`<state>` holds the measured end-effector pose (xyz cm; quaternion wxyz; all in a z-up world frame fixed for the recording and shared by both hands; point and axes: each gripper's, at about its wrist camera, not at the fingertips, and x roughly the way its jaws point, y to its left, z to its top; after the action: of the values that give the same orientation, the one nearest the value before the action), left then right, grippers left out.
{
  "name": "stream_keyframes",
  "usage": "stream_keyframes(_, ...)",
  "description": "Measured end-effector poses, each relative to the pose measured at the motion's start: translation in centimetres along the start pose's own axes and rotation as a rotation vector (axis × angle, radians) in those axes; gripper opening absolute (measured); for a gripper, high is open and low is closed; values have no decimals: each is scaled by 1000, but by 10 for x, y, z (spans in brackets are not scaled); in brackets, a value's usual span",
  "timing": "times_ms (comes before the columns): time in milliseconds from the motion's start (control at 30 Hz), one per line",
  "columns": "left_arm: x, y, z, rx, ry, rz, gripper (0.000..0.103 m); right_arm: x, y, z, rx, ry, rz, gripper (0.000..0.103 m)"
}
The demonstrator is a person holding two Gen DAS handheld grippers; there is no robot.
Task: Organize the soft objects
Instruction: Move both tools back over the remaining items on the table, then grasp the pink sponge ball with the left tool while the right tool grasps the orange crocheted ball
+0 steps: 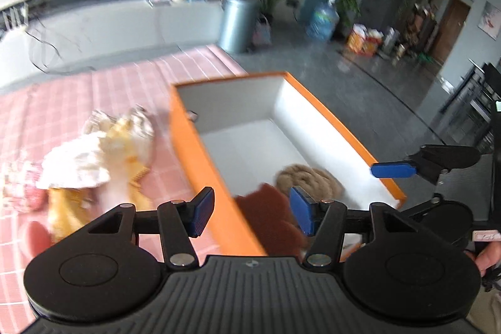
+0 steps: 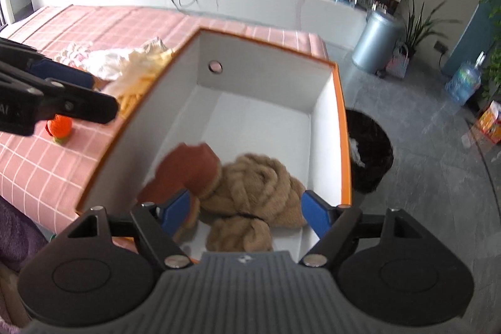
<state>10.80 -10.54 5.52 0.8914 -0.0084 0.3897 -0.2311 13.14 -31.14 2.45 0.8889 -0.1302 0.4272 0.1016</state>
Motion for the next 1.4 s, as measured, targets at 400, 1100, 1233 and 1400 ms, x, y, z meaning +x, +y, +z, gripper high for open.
stream_keyframes(400,-57,71,-46,-138,-183,123,60,-22,62,17,113,-197,53,85)
stream_keyframes(1100,-58,166,-130,-243,-160,334,56,54,206,20,67,-243,220,72)
stream_keyframes(1233,-49,175,-130,-254,-135,335,57,72,222,28,37,-210,223,71)
stream_keyframes(1400,-40,188,-127,-253,-139,348,57,93,240,35,-7,-165,230,63)
